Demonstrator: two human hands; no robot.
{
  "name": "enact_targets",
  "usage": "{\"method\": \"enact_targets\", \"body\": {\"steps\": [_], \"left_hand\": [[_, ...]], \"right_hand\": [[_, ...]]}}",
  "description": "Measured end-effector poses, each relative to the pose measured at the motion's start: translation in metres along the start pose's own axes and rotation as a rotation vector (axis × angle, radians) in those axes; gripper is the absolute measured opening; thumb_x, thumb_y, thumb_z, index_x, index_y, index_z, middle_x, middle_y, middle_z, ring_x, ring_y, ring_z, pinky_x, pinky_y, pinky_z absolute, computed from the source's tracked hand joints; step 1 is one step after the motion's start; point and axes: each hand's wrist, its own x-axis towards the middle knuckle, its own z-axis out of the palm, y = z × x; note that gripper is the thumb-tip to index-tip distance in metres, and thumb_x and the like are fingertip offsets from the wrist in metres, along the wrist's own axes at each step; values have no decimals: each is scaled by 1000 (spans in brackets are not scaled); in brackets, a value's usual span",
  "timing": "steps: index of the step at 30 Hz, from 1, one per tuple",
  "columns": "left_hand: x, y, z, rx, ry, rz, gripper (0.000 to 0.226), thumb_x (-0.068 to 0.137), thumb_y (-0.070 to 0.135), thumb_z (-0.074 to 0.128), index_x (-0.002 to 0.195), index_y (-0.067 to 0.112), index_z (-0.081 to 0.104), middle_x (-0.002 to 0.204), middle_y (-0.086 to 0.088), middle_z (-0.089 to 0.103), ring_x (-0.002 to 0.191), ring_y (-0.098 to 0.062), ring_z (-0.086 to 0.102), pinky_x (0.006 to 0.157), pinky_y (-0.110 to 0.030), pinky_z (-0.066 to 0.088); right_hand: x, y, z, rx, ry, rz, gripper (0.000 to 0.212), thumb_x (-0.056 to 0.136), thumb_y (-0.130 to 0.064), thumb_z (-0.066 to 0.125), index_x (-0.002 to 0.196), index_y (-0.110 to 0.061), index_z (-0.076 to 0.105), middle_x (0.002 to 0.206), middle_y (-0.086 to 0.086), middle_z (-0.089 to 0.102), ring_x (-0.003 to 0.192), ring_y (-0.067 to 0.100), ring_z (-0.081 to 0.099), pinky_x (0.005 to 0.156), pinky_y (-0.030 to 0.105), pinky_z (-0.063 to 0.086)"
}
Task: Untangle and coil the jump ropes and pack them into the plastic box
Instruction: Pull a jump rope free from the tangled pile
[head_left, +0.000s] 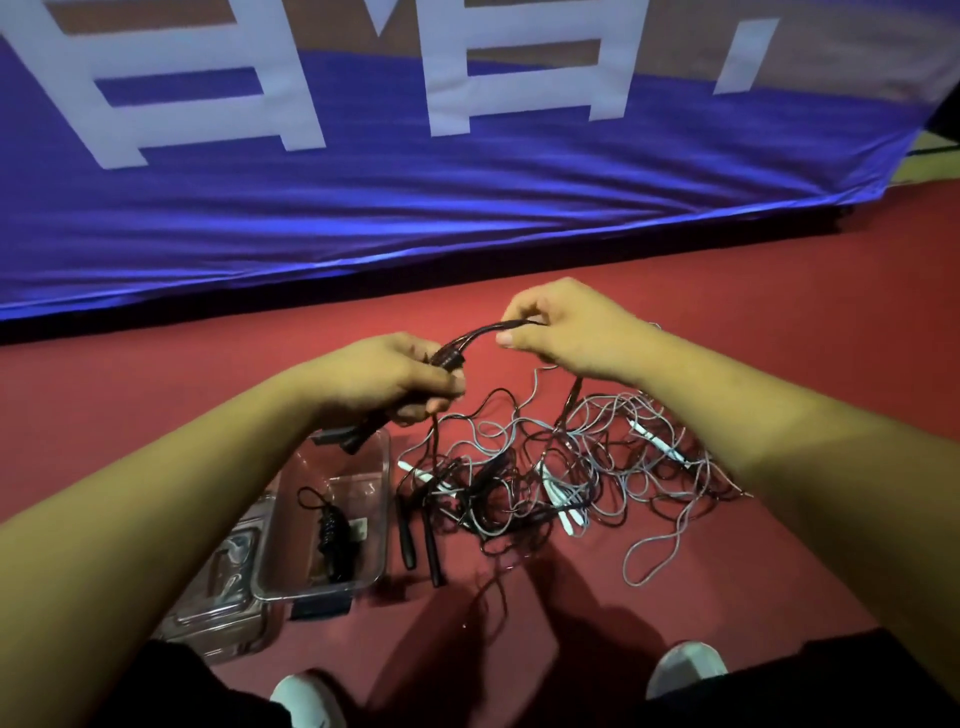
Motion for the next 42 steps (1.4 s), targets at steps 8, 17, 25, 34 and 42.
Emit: {"method": "enact_targets", "body": {"steps": [8,17,25,34,42], "left_hand": [[10,14,4,-731,99,138,9,88,14,48,81,9,47,58,2,39,38,-2,29,37,-12,19],[16,11,-37,-1043,379,239,31,104,27,41,78,12,48,66,3,39,43,-4,32,41,-12,27],[7,-16,-9,-292,28,75,45,76,42,77,106,9,65,112,-16,70,68,-13,48,57,-21,38],[14,5,26,-482,-49,247,6,85,0,60,88,5,62,75,-8,62,48,-6,39,44,-15,31],[23,27,-6,-744,357,313,15,98,2,46,87,10,54,75,-2,67,41,1,33,39,-9,25]], "right_hand": [[-13,-25,43,484,68,56,23,93,-32,61,108,-15,65,118,10,63,92,16,61,89,26,48],[-20,20,62,256,-406,198,20,98,-17,48,87,-11,64,80,6,74,84,25,62,86,44,48],[6,-34,7,1403,133,218,25,104,-19,35,89,-9,53,51,1,51,50,16,59,59,34,56],[2,-4,-2,1357,173,384,46,97,-47,46,105,-3,53,81,14,69,74,25,70,69,33,59],[-19,10,36,713,-380,273,26,91,-28,63,115,-17,63,104,5,65,104,21,61,90,43,53]]}}
